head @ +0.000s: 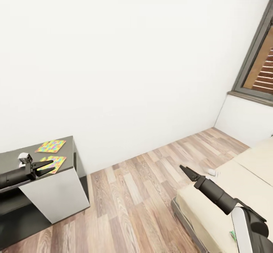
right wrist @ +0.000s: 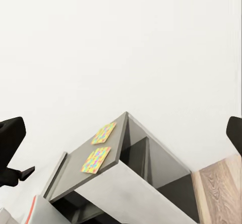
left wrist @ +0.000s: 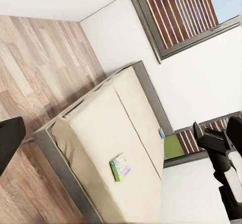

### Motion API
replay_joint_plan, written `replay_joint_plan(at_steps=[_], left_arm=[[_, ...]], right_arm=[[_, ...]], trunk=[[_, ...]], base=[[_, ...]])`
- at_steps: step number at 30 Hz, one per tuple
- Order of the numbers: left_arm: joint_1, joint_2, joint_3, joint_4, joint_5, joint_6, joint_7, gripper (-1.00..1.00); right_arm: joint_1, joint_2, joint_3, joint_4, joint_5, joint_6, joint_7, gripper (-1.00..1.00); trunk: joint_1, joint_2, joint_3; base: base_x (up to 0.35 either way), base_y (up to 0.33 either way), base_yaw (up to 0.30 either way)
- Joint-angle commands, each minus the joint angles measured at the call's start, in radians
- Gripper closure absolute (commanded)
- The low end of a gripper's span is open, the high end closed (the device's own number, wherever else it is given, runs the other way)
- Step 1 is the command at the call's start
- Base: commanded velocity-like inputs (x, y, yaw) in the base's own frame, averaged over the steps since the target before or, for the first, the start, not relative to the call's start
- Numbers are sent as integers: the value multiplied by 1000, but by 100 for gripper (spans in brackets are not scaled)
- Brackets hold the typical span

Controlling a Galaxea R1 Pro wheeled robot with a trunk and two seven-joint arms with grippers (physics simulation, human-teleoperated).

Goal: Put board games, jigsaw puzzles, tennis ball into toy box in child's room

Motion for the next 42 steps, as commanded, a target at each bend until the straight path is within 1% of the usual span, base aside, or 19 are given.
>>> replay_joint_plan(at_steps=[1, 5, 9, 28, 42], left_arm=[[0, 0, 0, 0, -1, 11, -4, -100], [0, 0, 0, 0, -1, 11, -4, -100], [0, 0, 0, 0, -1, 11, -4, -100], [0, -1, 0, 0, -1, 10, -4, -100], [0, -11, 0, 0, -1, 9, -4, -100]], right_arm=[[-1, 1, -12, 0, -3, 7, 7, -100], [-1, 1, -28, 0, -3, 7, 17, -100], [-1, 0, -33, 0, -3, 8, 24, -100], [-1, 2, -35, 0, -1, 8, 25, -100], [-1, 2, -35, 0, -1, 6, 25, -100]], trunk=[[1, -2, -2], [1, -2, 0], [1, -2, 1], [1, -2, 9], [1, -2, 15]], base=[[0, 0, -278], [0, 0, -278], [0, 0, -278], [0, 0, -278], [0, 0, -278]])
